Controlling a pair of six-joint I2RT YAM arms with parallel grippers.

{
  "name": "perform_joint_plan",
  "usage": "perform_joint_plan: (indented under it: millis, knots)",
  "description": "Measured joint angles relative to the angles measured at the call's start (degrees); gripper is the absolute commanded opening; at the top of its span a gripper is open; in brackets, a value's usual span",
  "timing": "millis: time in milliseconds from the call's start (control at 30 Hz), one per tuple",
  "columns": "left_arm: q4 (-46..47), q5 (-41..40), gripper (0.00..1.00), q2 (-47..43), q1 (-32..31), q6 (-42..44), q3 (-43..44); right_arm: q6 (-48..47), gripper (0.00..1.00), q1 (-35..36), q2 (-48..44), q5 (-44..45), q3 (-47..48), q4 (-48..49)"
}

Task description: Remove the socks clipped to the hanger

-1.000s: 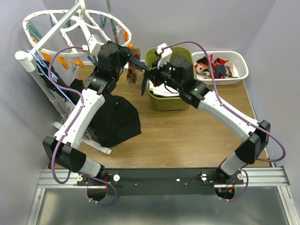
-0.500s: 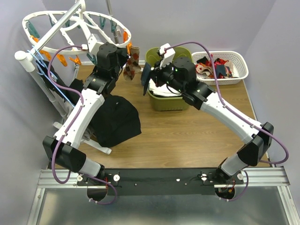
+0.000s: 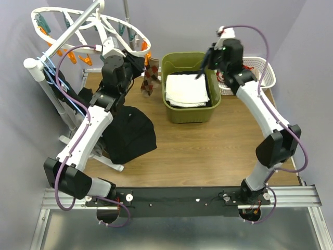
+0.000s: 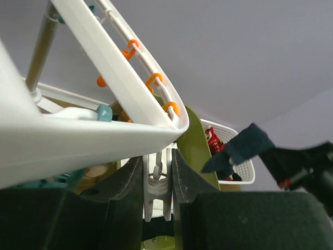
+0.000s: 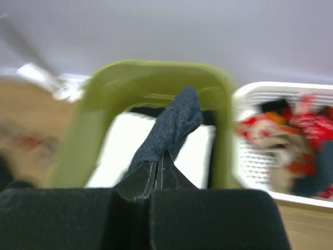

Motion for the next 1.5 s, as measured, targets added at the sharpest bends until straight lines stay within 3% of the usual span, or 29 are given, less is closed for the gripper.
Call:
perform_joint_plan:
  millis: [167,433,467,567,600,700,733,900,1133,1267,1367,1500]
  knots:
    - [2.2,7.0,0.0,-2.1,1.1,3.5,-1.5,0.3,0.01,-12.3,9.0,-0.3,10.0,-2.4]
    - [6.1,20.3,0.0,-7.0,8.7,2.8,-8.7,2.2,0.05,-24.8,22.7,-3.7,20.1,-4.5]
    - [6.6,21.9,0.0,-7.3,9.4,2.6,-9.1,2.5,0.09,-25.8,24.6,-4.0,21.5,-4.8]
    - [8.3,26.1,0.0,-7.7,11.1,1.8,-10.1,3.6,0.47,-28.8,31.0,-4.6,27.0,-7.3]
    - [9.5,28.0,0.0,-7.9,12.0,1.2,-10.5,3.3,0.67,-29.4,32.5,-4.6,28.2,-8.0]
    - [12.6,32.8,0.0,-8.4,13.9,-0.5,-12.0,4.8,0.84,-30.2,36.1,-4.5,31.7,-12.4]
    - [14.1,34.8,0.0,-8.7,14.7,-1.3,-12.8,5.2,0.86,-30.2,36.5,-4.5,31.6,-13.4]
    - [18.0,40.0,0.0,-8.9,16.9,-3.3,-14.3,7.0,0.97,-29.4,32.9,-7.2,23.8,-15.9]
    - [20.7,42.2,0.0,-9.4,17.6,-5.3,-15.6,6.1,1.0,-25.1,22.3,-7.8,13.2,-17.5]
    - [21.7,42.8,0.0,-10.1,17.6,-7.0,-16.2,4.8,1.0,-16.0,13.9,-10.4,10.3,-14.2]
    - [21.8,42.8,0.0,-10.6,17.6,-8.3,-16.7,3.8,1.0,-7.2,7.9,-17.0,5.0,-6.8]
    - [22.2,42.8,0.0,-10.8,17.7,-9.5,-16.9,1.9,1.0,3.0,6.2,-25.5,0.7,2.0]
